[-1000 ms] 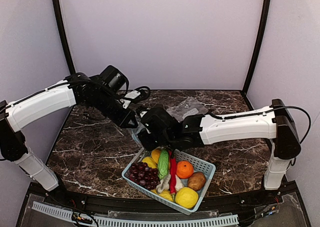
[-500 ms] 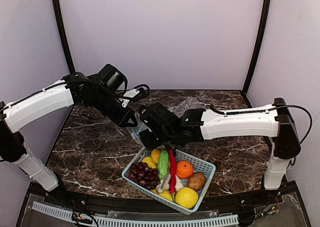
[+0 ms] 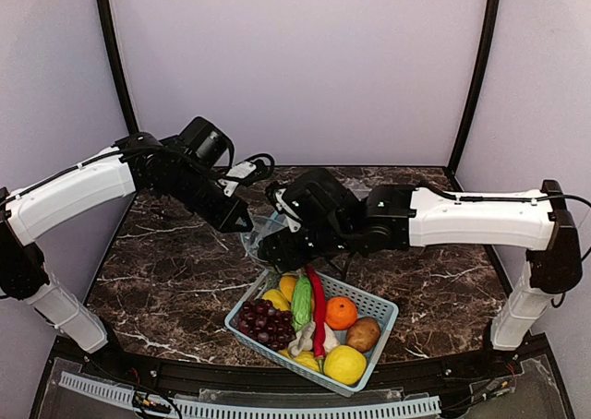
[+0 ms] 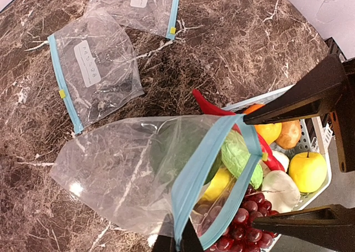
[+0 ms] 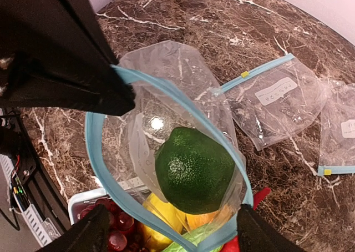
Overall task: Place the food in the zip-top bag and seal the zipper
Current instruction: Place the fake fruit in the zipper food storage bag, then pick up the fake fruit from the bin.
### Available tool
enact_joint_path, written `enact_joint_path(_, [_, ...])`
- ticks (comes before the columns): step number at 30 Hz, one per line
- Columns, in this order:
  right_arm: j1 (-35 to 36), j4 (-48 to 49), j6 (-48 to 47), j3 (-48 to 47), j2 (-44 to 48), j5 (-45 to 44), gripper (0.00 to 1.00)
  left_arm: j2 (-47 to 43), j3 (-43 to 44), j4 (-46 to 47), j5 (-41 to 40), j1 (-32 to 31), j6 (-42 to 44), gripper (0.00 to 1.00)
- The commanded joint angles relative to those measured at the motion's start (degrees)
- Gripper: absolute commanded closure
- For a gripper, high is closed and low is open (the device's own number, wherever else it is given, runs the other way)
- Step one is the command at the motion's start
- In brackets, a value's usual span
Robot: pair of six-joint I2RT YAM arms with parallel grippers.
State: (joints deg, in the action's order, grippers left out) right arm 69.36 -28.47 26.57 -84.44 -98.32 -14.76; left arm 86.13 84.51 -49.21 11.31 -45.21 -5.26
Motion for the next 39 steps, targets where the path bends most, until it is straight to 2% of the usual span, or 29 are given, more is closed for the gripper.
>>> enact_joint_path(1, [-0.3,2.16,-0.7,1.54,2.26,2.03,0.31,-2.2,1.71,0.43,0.06,0.21,-0.61,0.99])
enact_joint_path(5, [-0.11,3.18,-0.64,2.2,2.93,2.66,0.35,-2.18,1.7,0.37,0.24,0.21,-0.51,0.99])
enact_joint_path(13, [2.4,3.07,-3.77,1.16,6.48,3.44,0.28,-3.93,0.18,2.91,-2.74,0.31,-0.69,0.99])
enact_joint_path(21, [2.58,3.07,-3.1,9.28,15.57,1.8,0.26,-4.81,-3.36,6.34,1.94,0.42,-0.53,0.99])
enact_joint_path(27, [2.85,-2.39,5.39,20.75,27.16,2.09,0.26,-8.31,-7.68,10.23,4.1,0.4,-0.49,0.99])
enact_joint_path(30, [3.77,-4.63,10.21,25.92,31.72,5.0,0.26,-9.22,-9.29,11.27,4.3,0.43,-0.87,0.99])
enact_joint_path(34, [5.99,-8.3,14.88,29.36,33.67,9.09,0.25,-8.62,-9.26,11.37,4.27,0.47,-1.2,0.99])
enact_joint_path(39, [9.24,-14.37,17.11,29.23,31.82,11.71,0.23,-7.99,-8.8,11.34,3.98,0.42,-1.6,0.99])
